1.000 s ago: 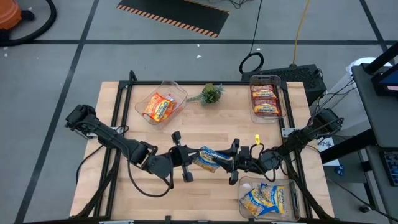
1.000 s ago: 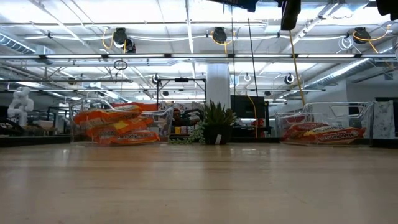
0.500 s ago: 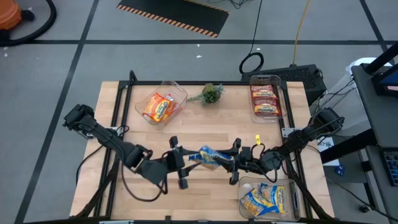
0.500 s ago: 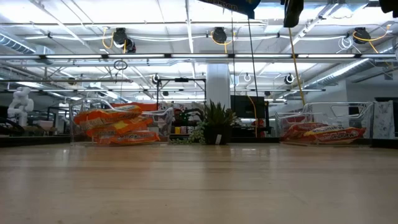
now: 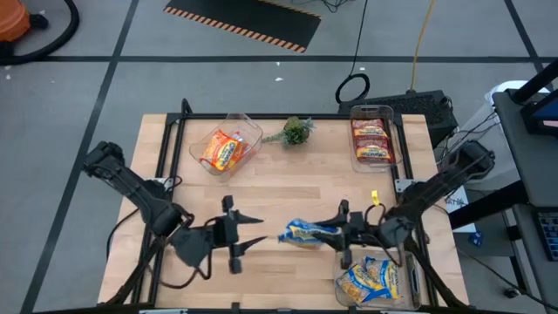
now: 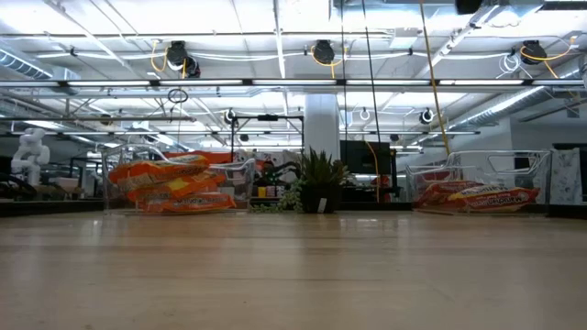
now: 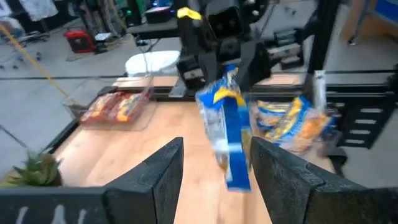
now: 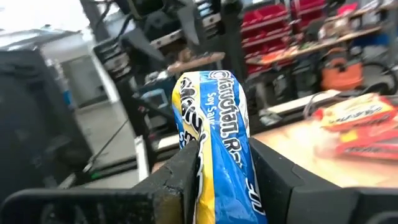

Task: Sort Maruchan noodles
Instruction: Put the blue noodle pack into the bottom transparent bin

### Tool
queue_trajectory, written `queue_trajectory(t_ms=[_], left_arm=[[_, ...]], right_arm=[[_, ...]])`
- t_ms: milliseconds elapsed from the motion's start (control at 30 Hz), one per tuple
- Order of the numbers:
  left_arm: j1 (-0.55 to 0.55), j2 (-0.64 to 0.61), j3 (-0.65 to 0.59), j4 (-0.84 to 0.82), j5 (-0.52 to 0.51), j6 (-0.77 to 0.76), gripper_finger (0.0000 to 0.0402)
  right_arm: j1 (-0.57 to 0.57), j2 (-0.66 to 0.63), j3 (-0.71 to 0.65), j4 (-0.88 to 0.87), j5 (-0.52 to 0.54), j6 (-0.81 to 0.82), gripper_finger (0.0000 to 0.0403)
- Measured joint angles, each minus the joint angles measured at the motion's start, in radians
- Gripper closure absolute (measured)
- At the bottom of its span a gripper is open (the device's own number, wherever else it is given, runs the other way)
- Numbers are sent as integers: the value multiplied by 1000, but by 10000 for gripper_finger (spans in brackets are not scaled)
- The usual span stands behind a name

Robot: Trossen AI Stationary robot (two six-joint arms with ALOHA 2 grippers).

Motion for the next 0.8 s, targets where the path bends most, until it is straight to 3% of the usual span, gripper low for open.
queue_trajectory(t_ms=[267, 600, 800], left_arm=[[-37, -13, 1, -7, 1, -1, 208], [-62, -11, 1, -68, 0, -35, 208], [-58, -11, 1, -80, -1, -40, 208]], right_arm=[[117, -182, 0, -269, -3, 167, 292], [297, -370, 0, -684, -30, 539, 295], [392, -421, 0, -771, -86, 659, 293]])
